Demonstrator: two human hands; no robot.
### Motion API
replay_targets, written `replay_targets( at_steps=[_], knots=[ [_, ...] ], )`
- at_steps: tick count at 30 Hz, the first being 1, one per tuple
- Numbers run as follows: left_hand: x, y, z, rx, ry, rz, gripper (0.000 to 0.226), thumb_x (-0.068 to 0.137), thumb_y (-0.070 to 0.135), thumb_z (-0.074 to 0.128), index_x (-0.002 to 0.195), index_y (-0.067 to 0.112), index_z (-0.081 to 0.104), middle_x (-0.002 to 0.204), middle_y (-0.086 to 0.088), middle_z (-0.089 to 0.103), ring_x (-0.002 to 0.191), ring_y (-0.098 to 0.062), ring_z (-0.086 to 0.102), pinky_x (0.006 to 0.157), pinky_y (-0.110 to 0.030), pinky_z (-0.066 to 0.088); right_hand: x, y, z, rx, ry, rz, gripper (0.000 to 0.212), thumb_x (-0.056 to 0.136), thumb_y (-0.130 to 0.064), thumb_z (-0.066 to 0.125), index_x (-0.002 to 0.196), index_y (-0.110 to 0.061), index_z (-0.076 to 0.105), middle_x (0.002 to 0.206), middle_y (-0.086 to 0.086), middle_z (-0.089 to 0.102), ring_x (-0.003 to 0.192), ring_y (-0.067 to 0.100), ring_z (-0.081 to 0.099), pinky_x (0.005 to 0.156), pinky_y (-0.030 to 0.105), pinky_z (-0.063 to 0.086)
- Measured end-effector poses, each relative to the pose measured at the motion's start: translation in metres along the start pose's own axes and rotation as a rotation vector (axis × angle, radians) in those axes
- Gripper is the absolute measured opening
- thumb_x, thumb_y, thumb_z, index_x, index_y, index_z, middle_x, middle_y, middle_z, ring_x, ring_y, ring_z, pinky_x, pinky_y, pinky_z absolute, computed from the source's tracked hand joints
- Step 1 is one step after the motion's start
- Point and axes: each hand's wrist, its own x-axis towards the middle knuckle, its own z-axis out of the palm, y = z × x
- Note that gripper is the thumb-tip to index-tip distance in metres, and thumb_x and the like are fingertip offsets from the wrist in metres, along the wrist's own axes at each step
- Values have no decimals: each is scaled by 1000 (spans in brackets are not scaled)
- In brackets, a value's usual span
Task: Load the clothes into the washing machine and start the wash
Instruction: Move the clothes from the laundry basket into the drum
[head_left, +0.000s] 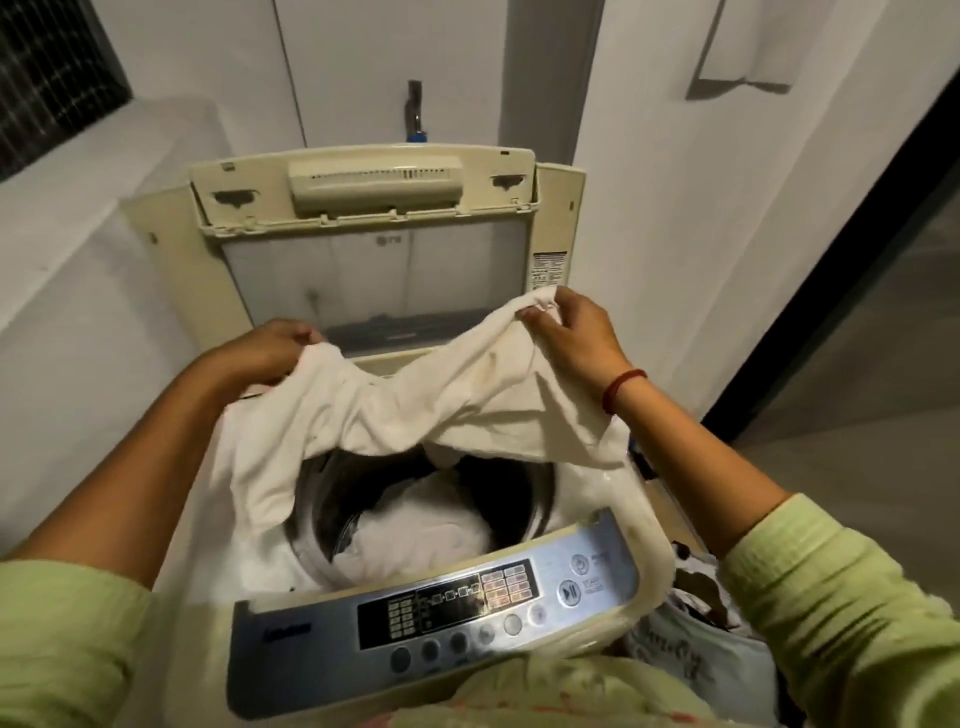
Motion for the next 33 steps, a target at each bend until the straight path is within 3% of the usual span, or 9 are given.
replay_targets(
  at_steps=[4, 8, 12, 15, 19, 22, 27, 30, 33],
  knots=[
    [-17, 47, 34, 25, 1, 265, 45, 84, 19, 68, 125, 15, 51, 125, -4, 54, 110, -15, 53, 94, -28, 44, -8, -42, 45, -122, -192, -125, 29, 89, -44, 56, 73, -21, 65, 74, 2, 68, 68, 13, 55, 62, 29, 40],
    [-22, 56, 78, -62, -126, 371, 116, 54, 43, 86, 146, 32, 16, 152, -2, 28, 133, -16, 38, 109, -35, 37, 4, -66, 68, 292, -210, 221, 46, 91, -50, 49, 62, -16, 60, 59, 2, 61, 57, 14, 55, 62, 28, 44],
    [-41, 33, 124, -337, 306, 398, 119, 46, 69, 76, 144, 32, 20, 150, 2, 25, 134, -17, 35, 104, -35, 38, 11, -62, 62, 945, -354, 699, 28, 98, -25, 44, 74, -12, 53, 50, 3, 60, 45, 15, 59, 49, 23, 52],
    [-42, 1, 156, -309, 163, 259, 108, 56, 44, 84, 144, 23, 24, 146, -1, 37, 131, -16, 40, 104, -31, 38, 12, -55, 58, 1086, -269, 746, 26, 97, -7, 40, 73, -10, 50, 44, 4, 52, 35, 12, 53, 41, 20, 51],
    [-14, -27, 138, -162, 0, 104, 52, 59, 48, 72, 101, 16, 69, 97, -9, 74, 94, -24, 69, 80, -38, 55, 7, -27, 62, 635, -177, 556, 12, 91, -3, 53, 85, -6, 63, 72, 8, 60, 62, 17, 58, 58, 25, 53],
    [6, -36, 97, 28, -32, 185, 10, 77, 24, 73, 76, 14, 72, 77, -8, 71, 74, -20, 65, 67, -32, 47, 4, 4, 49, 119, -143, 373, 24, 82, -23, 70, 94, -3, 70, 90, 9, 65, 84, 19, 59, 77, 31, 51],
    [30, -35, 67, 103, 163, 316, 26, 92, 8, 50, 108, 9, 70, 106, -9, 69, 98, -22, 61, 78, -26, 41, -3, 15, 47, -661, -718, 155, 47, 75, -37, 75, 113, -14, 61, 104, 3, 58, 98, 22, 54, 82, 29, 42],
    [43, -29, 64, -51, 261, 275, 30, 95, 8, 39, 117, 9, 60, 119, -11, 63, 109, -24, 57, 89, -30, 43, 0, 21, 65, -950, -405, -115, 23, 86, -19, 58, 107, -11, 63, 110, 13, 57, 101, 33, 57, 79, 36, 44],
    [42, -20, 59, -456, 354, 230, 19, 95, 5, 40, 95, 14, 57, 92, -4, 59, 86, -13, 55, 75, -23, 41, 14, 40, 61, -798, 46, -162, 27, 86, -12, 50, 107, -16, 66, 114, 14, 55, 99, 36, 55, 82, 40, 42]
  ],
)
